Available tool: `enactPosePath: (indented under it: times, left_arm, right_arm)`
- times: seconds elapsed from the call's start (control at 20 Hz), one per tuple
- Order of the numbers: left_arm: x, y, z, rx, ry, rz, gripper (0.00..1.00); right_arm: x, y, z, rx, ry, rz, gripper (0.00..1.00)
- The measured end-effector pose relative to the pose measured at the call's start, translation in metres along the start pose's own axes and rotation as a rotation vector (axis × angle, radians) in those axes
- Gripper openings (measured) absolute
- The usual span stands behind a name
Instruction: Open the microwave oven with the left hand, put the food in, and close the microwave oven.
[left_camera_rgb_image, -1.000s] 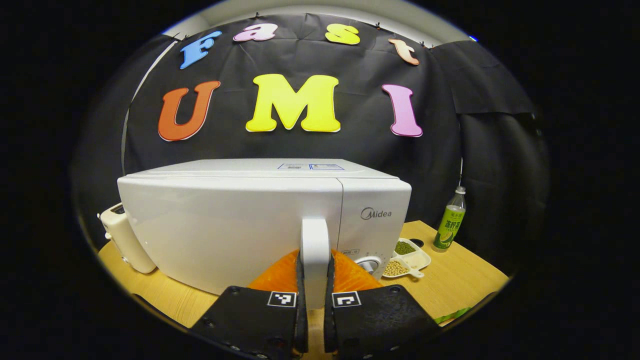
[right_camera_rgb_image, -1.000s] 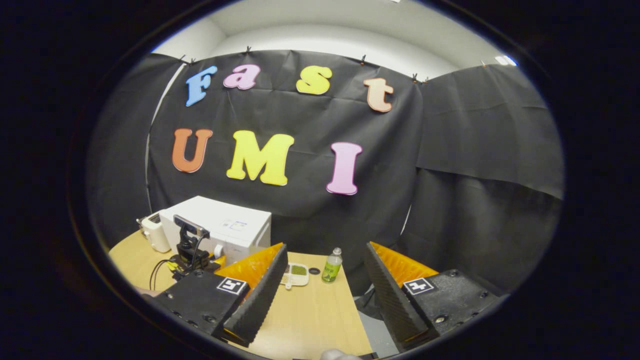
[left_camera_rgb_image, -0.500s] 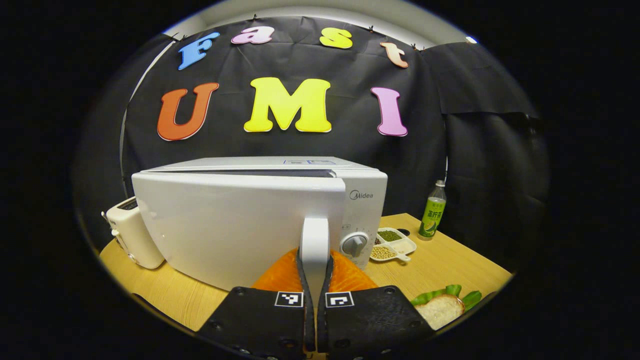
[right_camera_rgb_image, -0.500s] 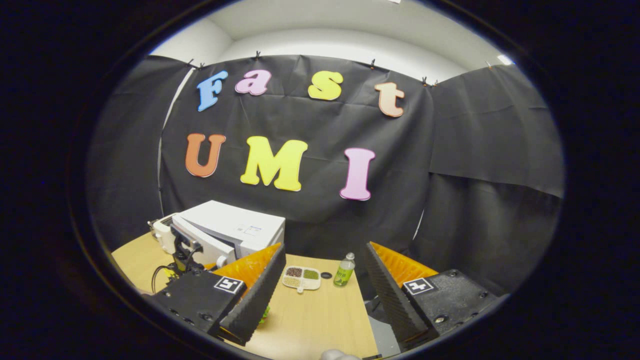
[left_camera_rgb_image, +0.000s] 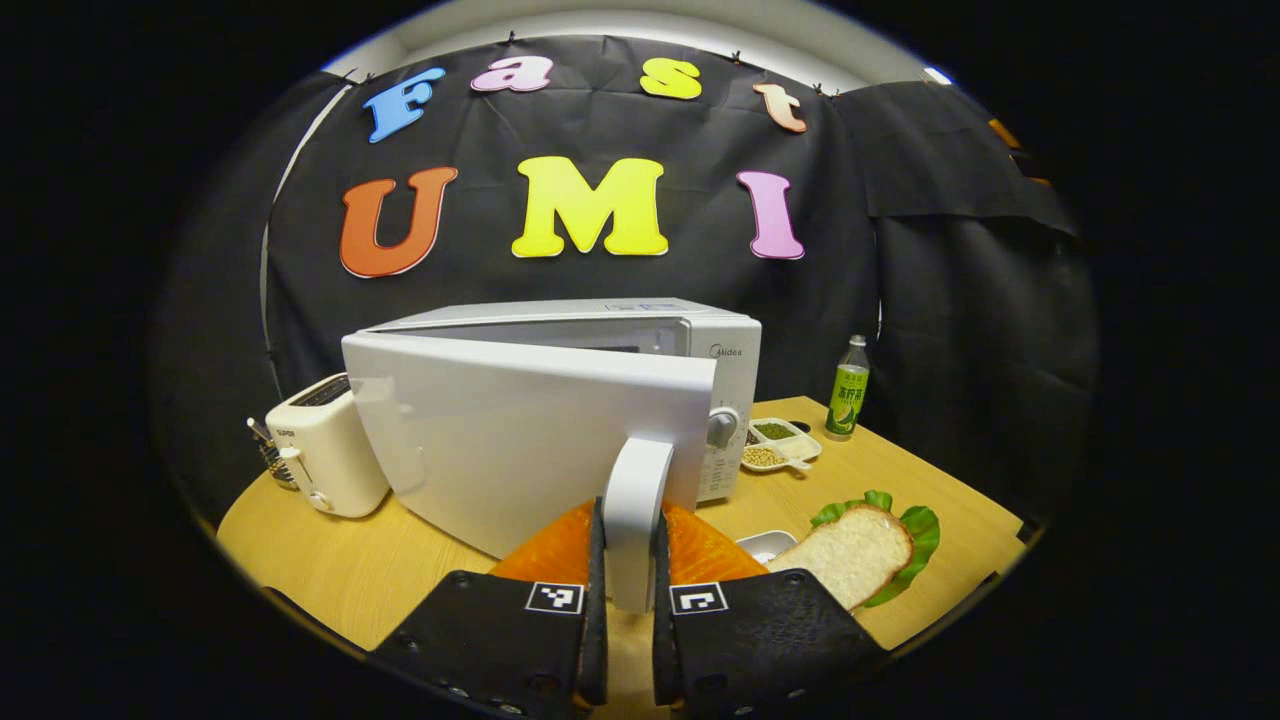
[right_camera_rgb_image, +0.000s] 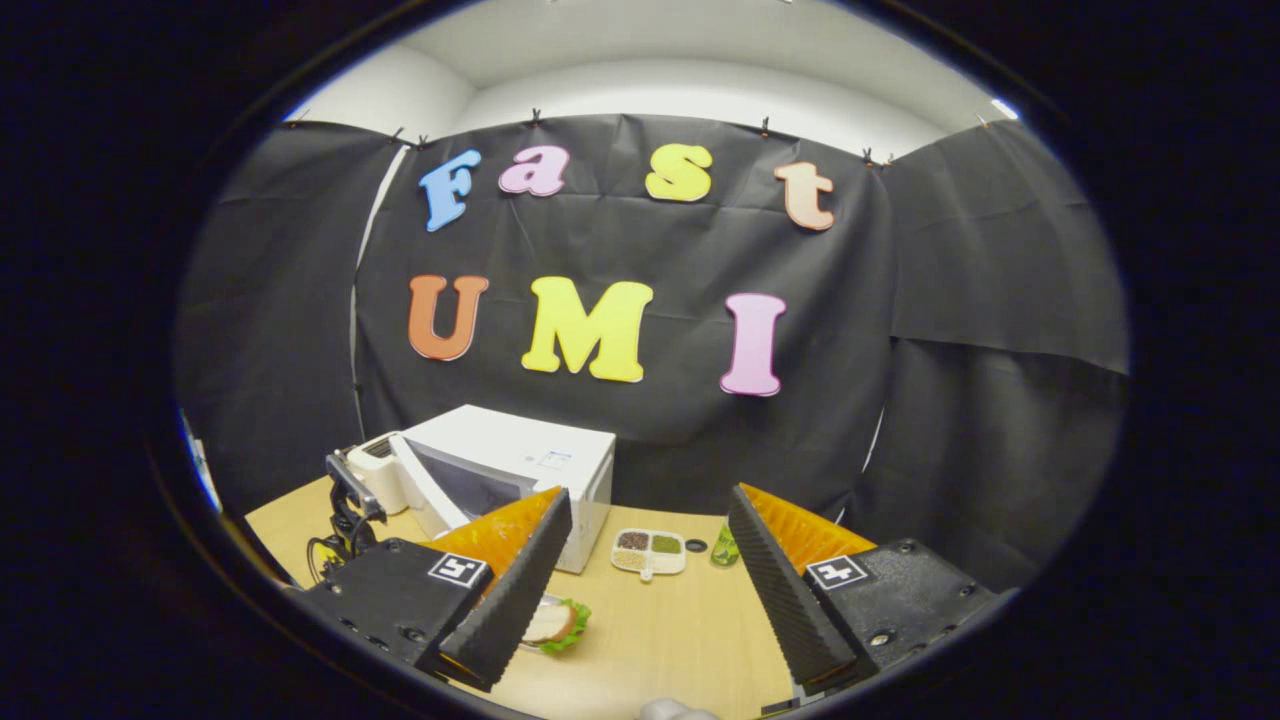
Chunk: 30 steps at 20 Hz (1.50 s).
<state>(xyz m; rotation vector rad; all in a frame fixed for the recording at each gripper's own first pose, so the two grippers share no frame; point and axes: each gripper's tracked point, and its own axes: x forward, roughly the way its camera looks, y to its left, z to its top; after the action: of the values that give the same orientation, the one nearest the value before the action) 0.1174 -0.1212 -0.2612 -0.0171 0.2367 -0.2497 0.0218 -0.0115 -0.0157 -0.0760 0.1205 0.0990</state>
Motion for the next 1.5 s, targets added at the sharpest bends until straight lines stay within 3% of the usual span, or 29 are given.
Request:
enactPosePath:
  times: [0.1, 0.2, 0.3, 0.35, 0.4, 0.45, 0.5, 0.75, 0.85, 0.9, 1.0, 1.05, 1.35, 1.5]
  left_arm:
    - [-0.008, 0.012, 0.008, 0.006, -0.04, 0.026, 0.23]
    - [-0.016, 0.02, 0.004, -0.007, -0.015, 0.031, 0.53]
    - [-0.025, 0.039, 0.005, 0.006, -0.024, 0.07, 0.66]
    - [-0.026, 0.042, 0.004, -0.006, -0.015, 0.063, 0.87]
    - [-0.035, 0.043, 0.0, -0.015, -0.01, 0.065, 0.98]
    - [-0.041, 0.046, 0.0, -0.005, -0.011, 0.073, 0.89]
    - [-0.047, 0.051, 0.0, 0.014, -0.013, 0.083, 0.97]
    - [-0.083, 0.081, -0.013, 0.011, 0.006, 0.122, 0.97]
    - [-0.101, 0.098, -0.018, 0.003, 0.017, 0.15, 0.97]
    - [-0.109, 0.107, -0.02, 0.009, 0.023, 0.166, 0.97]
    - [-0.126, 0.129, -0.025, 0.022, 0.031, 0.204, 0.97]
    - [-0.134, 0.141, -0.029, 0.021, 0.037, 0.225, 0.97]
    - [-0.176, 0.203, -0.047, 0.001, 0.072, 0.343, 0.97]
    - [-0.196, 0.233, -0.051, -0.048, 0.077, 0.409, 0.97]
  right_arm:
    - [-0.007, 0.004, 0.0, -0.003, -0.006, 0.007, 0.96]
    - [-0.012, 0.006, -0.001, 0.01, -0.01, 0.014, 0.96]
    - [-0.016, 0.009, -0.002, 0.023, -0.012, 0.017, 0.96]
    - [-0.018, 0.011, -0.003, 0.025, -0.011, 0.022, 0.96]
    - [-0.019, 0.014, -0.004, 0.026, -0.01, 0.026, 0.96]
    - [-0.02, 0.016, -0.005, 0.025, -0.007, 0.029, 0.96]
    - [-0.02, 0.019, -0.007, 0.026, -0.007, 0.036, 0.96]
    - [-0.021, 0.038, -0.008, 0.044, -0.005, 0.07, 1.0]
    - [-0.019, 0.049, -0.012, 0.047, -0.002, 0.087, 0.96]
    - [-0.018, 0.054, -0.012, 0.048, -0.007, 0.093, 1.0]
    - [-0.017, 0.065, -0.017, 0.047, -0.001, 0.11, 0.96]
    - [-0.016, 0.069, -0.018, 0.049, 0.003, 0.116, 1.0]
    - [-0.011, 0.087, -0.036, 0.079, 0.025, 0.135, 1.0]
    - [-0.002, 0.087, -0.048, 0.092, 0.038, 0.129, 0.96]
